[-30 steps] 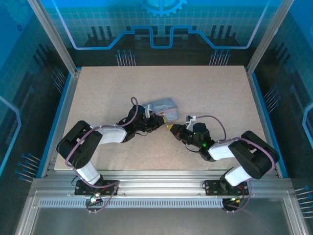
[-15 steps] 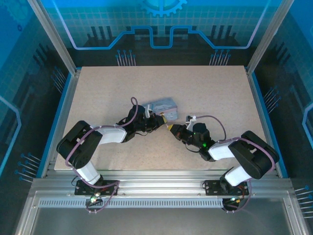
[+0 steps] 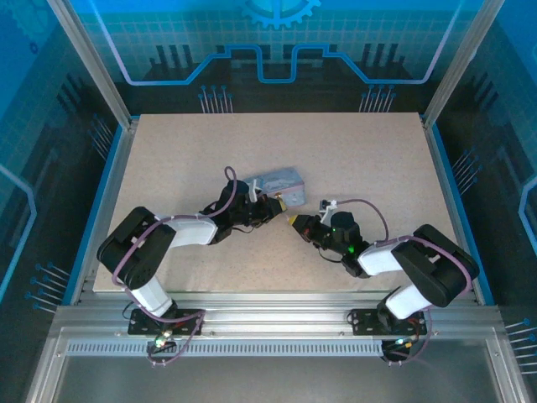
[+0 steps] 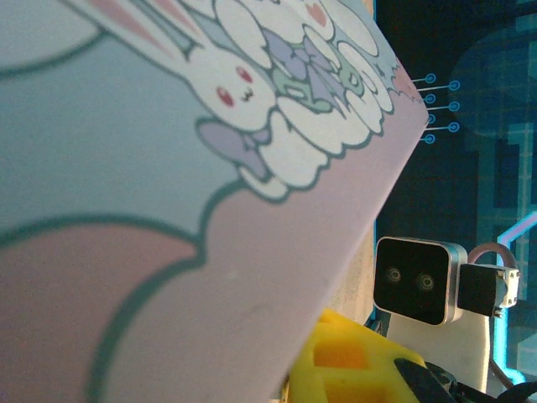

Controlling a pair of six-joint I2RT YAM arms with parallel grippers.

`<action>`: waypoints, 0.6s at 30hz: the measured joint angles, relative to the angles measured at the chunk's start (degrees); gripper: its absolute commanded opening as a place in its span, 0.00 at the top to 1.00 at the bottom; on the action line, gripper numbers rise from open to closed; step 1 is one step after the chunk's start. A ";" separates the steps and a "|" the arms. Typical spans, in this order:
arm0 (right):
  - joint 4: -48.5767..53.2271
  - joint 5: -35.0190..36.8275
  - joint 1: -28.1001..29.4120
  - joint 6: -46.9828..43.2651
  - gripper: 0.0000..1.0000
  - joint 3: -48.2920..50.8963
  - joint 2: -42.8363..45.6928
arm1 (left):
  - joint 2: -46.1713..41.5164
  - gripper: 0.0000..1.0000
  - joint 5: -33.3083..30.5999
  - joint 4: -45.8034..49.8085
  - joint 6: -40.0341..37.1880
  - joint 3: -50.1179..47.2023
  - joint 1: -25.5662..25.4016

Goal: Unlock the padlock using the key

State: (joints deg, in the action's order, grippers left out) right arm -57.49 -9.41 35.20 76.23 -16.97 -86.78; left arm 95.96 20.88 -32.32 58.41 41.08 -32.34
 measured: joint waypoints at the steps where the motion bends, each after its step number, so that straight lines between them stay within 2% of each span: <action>1: 0.02 0.00 0.00 -0.15 1.00 -0.09 0.00 | 0.09 0.94 0.00 -0.17 0.04 -0.02 0.00; 18: 0.44 -0.04 0.00 -0.63 1.00 -1.92 -0.37 | 0.81 0.94 0.44 -2.71 1.18 -1.07 0.20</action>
State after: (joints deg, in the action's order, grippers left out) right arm -57.06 -9.45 35.20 75.59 -18.90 -87.15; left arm 96.77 21.32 -35.03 59.59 40.01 -32.14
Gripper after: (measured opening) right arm 0.058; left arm 0.112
